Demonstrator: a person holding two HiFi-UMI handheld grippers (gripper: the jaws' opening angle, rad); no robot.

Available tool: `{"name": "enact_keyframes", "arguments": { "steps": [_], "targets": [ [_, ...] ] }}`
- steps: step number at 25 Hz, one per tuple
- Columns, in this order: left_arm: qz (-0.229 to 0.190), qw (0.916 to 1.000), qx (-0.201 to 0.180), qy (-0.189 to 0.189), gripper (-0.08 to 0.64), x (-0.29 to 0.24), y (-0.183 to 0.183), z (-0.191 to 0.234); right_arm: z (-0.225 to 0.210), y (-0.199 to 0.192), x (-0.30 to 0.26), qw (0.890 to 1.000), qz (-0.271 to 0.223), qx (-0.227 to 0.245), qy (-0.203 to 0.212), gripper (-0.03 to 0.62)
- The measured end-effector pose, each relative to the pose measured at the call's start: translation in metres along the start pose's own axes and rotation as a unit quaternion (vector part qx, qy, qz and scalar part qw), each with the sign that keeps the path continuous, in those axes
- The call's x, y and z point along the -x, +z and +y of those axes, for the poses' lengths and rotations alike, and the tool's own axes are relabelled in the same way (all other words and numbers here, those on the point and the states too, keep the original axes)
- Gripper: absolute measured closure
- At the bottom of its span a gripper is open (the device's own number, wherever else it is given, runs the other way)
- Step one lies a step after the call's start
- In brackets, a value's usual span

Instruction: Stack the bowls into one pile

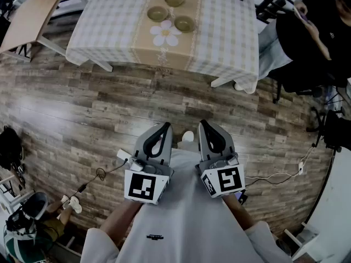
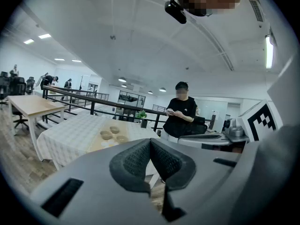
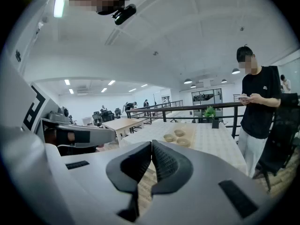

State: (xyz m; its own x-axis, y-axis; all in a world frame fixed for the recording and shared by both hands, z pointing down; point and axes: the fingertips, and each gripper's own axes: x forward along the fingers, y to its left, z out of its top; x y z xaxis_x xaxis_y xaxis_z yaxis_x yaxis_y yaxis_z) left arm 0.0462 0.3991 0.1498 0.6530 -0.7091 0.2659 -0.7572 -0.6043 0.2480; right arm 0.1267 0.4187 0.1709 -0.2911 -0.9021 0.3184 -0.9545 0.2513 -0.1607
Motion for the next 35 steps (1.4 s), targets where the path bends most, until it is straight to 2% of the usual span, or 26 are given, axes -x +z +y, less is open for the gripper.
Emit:
{"name": "enact_keyframes", "arguments": {
  "steps": [5, 7, 9, 12, 16, 23, 27, 30, 35],
  "targets": [
    [0.003, 1.0, 0.008, -0.004, 0.54, 0.008, 0.005, 0.021, 0.019, 0.003, -0.014, 1.0, 0.005, -0.003, -0.001, 0.557],
    [0.02, 0.9997, 0.002, -0.01, 0.54, 0.008, 0.003, 0.029, 0.022, 0.007, -0.02, 1.0, -0.002, -0.024, -0.005, 0.557],
    [0.02, 0.9997, -0.01, -0.012, 0.54, 0.006, 0.006, 0.039, 0.022, 0.008, -0.027, 0.999, -0.009, -0.044, -0.009, 0.555],
    [0.012, 0.9999, -0.003, -0.009, 0.54, 0.011, 0.01, 0.061, 0.033, 0.005, -0.041, 0.999, -0.005, -0.04, -0.015, 0.555],
    [0.053, 0.9985, 0.01, -0.008, 0.54, 0.026, -0.006, 0.099, 0.061, 0.004, -0.059, 0.999, -0.015, -0.041, -0.011, 0.555],
    [0.05, 0.9981, 0.022, -0.029, 0.54, 0.049, 0.004, 0.12, 0.099, 0.021, -0.07, 0.999, -0.017, -0.026, -0.012, 0.555],
    [0.057, 0.9973, 0.038, -0.026, 0.54, 0.03, -0.001, 0.136, 0.091, 0.019, -0.09, 0.999, -0.013, -0.032, -0.015, 0.555],
    [0.057, 0.9972, 0.044, -0.021, 0.54, 0.01, 0.009, 0.144, 0.077, 0.028, -0.107, 0.999, -0.013, -0.029, -0.015, 0.555],
    [0.054, 0.9974, 0.046, -0.009, 0.538, -0.015, 0.018, 0.149, 0.057, 0.034, -0.126, 1.0, 0.002, -0.005, -0.009, 0.555]
  ]
}}
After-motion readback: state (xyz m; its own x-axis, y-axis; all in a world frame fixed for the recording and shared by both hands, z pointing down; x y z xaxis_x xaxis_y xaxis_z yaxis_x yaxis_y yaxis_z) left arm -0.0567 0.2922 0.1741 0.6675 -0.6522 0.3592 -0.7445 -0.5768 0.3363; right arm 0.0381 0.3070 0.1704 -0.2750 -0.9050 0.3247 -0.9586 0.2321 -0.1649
